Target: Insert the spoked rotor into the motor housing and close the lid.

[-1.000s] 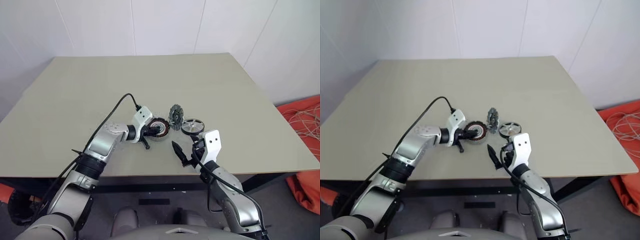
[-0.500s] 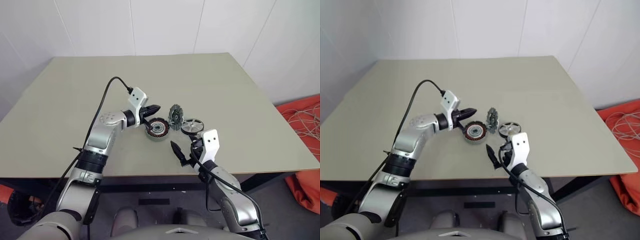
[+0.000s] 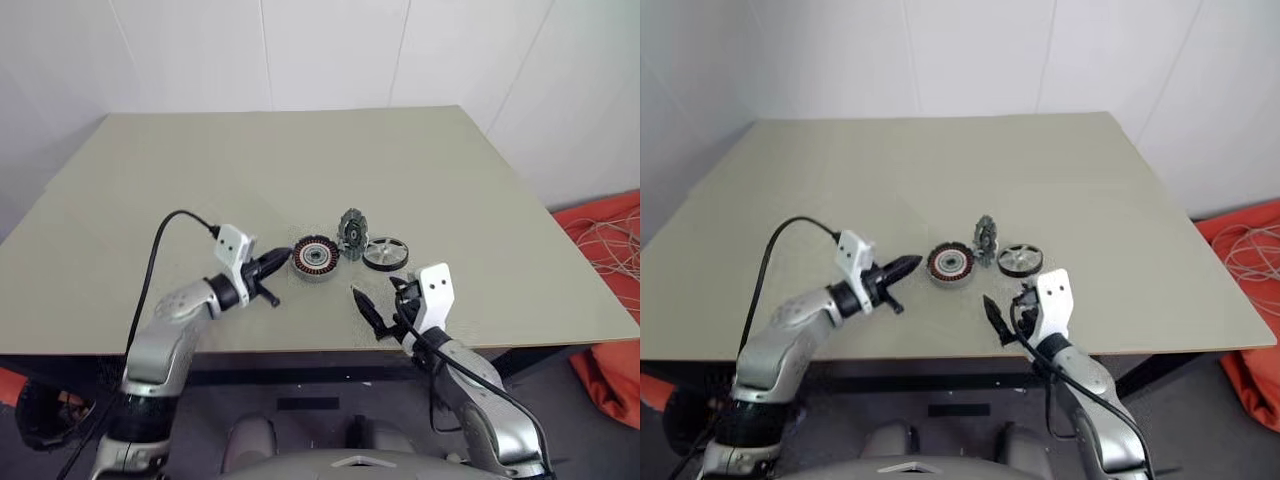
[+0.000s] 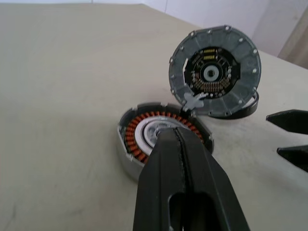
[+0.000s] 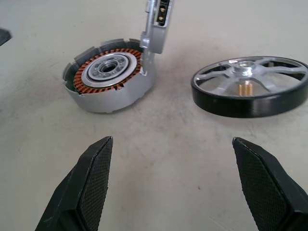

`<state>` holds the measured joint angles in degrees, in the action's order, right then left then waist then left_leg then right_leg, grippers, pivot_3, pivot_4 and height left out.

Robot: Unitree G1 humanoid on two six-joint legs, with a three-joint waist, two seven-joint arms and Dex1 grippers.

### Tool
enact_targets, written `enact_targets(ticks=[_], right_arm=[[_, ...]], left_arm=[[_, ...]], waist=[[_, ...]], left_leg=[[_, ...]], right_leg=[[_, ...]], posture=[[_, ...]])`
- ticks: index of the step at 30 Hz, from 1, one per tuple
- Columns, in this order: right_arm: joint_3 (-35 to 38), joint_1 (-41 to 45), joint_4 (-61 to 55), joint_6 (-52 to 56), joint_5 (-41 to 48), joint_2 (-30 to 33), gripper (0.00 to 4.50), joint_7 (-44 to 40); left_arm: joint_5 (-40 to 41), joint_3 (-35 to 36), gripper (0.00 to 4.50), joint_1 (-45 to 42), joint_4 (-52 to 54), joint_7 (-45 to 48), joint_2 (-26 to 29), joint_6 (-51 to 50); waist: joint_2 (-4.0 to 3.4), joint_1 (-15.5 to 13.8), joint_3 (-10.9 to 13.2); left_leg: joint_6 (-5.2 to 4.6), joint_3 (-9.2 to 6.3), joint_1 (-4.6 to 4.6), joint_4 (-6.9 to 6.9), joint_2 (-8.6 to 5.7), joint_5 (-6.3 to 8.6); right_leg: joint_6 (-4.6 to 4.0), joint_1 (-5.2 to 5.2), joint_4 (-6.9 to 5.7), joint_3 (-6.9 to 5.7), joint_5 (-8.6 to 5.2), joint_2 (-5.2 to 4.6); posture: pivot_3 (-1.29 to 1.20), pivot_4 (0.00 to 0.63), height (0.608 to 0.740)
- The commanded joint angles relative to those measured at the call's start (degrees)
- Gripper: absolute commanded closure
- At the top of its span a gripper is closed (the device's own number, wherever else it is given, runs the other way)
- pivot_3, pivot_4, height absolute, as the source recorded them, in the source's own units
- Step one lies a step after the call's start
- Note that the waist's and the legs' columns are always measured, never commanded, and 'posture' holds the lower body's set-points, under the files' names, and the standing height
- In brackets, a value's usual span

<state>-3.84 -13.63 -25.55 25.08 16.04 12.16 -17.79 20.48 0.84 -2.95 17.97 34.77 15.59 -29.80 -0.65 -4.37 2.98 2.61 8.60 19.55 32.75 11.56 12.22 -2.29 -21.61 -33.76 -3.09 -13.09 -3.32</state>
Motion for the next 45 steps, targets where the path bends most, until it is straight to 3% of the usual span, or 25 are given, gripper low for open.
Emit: enact_targets(ticks=[1,7,15,21,35,45], right_arm=[[4.27,1.01,-4.07,3.72,5.57,-1.26,0.0,0.99],[17.07,9.25,0.59,14.52,17.77,1.97,0.0,1.38],[23.69,19.36,5.7,28.28,29.19,-6.39,0.0,13.85],[30.17,25.66,9.97,32.81,37.87,-11.1,0.0,22.5],[31.2,26.33,12.49,33.01,43.46,-9.59,0.0,25.17],[32.64,27.51,14.12,31.16,48.02,-11.94,0.0,30.31]], left_arm=[[1.61,2.13,4.49,1.5,5.45,-2.72,-1.28,2.84],[1.18,1.47,4.49,5.16,7.53,-6.58,-2.75,3.25],[0.79,0.78,4.49,6.63,6.46,-8.6,-3.26,4.89],[1.32,1.14,4.49,7.65,5.81,-8.3,-2.89,5.68],[1.51,0.81,4.49,7.15,5.2,-8.2,-2.45,5.67],[1.65,0.8,4.49,6.74,5.07,-8.29,-2.15,5.01]], waist=[[0.01,0.04,0.0],[0.04,0.3,0.01],[-0.11,0.35,-0.05],[-0.12,0.19,-0.05],[-0.13,0.24,-0.05],[-0.14,0.25,-0.05]], left_leg=[[0.0,0.0,-0.02,0.01,0.0,0.0],[0.0,-0.03,-0.4,0.07,-0.03,0.0],[0.27,-0.03,-0.14,-0.02,0.02,-0.16],[0.29,-0.01,-0.05,0.0,-0.05,-0.17],[0.35,0.01,-0.08,0.02,-0.04,-0.2],[0.35,0.01,-0.08,0.04,-0.04,-0.21]], right_leg=[[0.01,0.01,0.0,0.0,0.0,0.01],[0.08,0.35,0.03,0.06,0.01,-0.01],[0.04,0.05,0.0,0.02,0.02,0.08],[0.03,-0.02,-0.04,0.03,0.03,0.05],[0.07,0.01,-0.1,0.03,0.04,0.05],[0.08,0.01,-0.13,0.04,0.04,0.05]], posture=[[0.0,0.0,0.74],[0.0,0.0,0.74],[0.0,0.0,0.74],[0.0,0.0,0.74],[0.0,0.0,0.74],[0.0,0.0,0.74]])
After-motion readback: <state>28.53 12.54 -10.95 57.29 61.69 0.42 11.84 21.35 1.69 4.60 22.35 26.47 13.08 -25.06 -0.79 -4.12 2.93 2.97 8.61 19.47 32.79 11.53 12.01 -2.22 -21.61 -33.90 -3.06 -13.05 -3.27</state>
